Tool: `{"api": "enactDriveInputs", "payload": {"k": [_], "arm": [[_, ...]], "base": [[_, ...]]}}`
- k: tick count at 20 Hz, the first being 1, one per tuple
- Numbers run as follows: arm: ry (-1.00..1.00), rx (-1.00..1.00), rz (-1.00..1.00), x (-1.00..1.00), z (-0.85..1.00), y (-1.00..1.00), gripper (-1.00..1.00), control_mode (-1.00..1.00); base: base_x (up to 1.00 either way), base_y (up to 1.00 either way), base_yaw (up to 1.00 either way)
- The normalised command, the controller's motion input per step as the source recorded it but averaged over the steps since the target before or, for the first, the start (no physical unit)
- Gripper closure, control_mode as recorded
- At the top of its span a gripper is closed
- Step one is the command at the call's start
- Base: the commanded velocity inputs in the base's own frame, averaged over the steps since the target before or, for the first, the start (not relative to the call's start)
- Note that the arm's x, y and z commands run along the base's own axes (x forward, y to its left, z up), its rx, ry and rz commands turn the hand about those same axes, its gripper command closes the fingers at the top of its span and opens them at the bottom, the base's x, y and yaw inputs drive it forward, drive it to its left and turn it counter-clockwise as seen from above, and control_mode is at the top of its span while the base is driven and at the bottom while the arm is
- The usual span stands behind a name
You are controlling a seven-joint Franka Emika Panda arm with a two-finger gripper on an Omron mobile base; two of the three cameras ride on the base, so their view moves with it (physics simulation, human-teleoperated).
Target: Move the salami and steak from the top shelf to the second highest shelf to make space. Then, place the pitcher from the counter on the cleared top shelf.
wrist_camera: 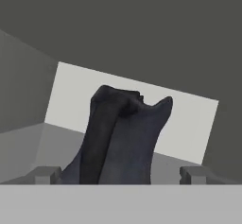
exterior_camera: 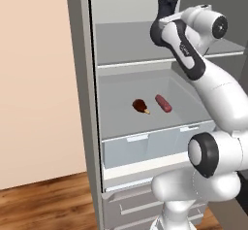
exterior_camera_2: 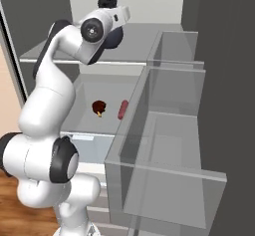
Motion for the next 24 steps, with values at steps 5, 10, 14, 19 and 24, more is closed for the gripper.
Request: {"api": "enactDriveInputs", "payload": {"k": [5,10,14,19,24], "arm": [[-0.04,0.0,-0.11,-0.61,-0.01,0.0,-1.0,-1.0],[0.01,0.0,-0.04,-0.91,0.0,0.06,-1.0,-1.0],[0.17,0.0,-0.03,-0.89,0.0,0.37,-1.0,-1.0],[0.26,0.0,-0.08,-0.88,0.0,0.51,-1.0,-1.0],[0.22,0.0,-0.1,-0.98,0.0,0.57,-1.0,-1.0]], "base": [[0.0,0.0,0.0],[0.0,0.0,0.0],[0.0,0.0,0.0],[0.0,0.0,0.0],[0.0,0.0,0.0]]}}
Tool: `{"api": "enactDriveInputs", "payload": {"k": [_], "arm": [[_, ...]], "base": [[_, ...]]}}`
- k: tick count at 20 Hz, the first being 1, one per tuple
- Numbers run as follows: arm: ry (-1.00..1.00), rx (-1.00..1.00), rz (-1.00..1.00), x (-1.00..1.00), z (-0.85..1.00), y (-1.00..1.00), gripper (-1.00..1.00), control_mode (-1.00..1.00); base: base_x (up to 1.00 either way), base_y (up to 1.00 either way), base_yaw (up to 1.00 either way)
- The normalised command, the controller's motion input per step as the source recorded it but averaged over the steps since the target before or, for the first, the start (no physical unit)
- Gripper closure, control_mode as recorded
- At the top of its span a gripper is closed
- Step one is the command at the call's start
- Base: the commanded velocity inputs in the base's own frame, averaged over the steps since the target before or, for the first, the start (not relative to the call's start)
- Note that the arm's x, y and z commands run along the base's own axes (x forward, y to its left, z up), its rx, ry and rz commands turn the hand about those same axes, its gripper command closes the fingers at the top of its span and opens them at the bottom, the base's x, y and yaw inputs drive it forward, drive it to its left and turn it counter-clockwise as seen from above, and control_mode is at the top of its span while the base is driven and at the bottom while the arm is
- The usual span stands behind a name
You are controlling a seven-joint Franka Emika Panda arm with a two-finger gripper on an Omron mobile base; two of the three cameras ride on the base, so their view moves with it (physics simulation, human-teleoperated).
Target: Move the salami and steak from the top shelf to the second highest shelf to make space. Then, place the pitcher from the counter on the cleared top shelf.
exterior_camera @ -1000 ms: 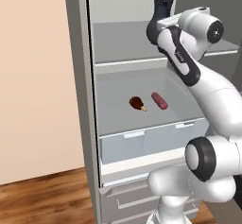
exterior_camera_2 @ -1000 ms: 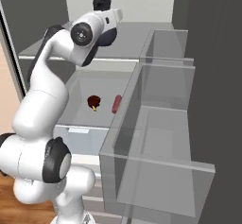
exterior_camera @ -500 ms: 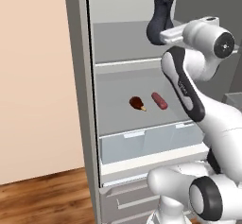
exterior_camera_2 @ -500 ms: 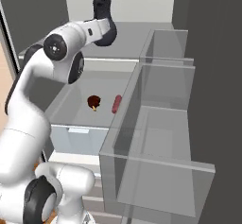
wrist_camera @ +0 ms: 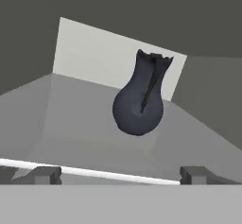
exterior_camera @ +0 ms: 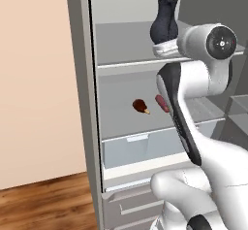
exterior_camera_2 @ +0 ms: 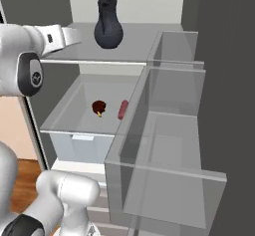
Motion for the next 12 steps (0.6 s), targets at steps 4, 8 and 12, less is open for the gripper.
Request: {"api": "enactDriveInputs", "payload": {"k": [4,8,12], "arm": [[0.15,-0.03,-0.1,-1.0,-0.16,0.61,-1.0,-1.0],[0.11,-0.09,-0.08,-0.98,-0.6,0.6,-1.0,-1.0],[0.1,-0.09,-0.03,-0.62,-0.93,0.44,-1.0,-1.0]], "base": [[0.0,0.0,0.0],[0.0,0.0,0.0],[0.0,0.0,0.0]]}}
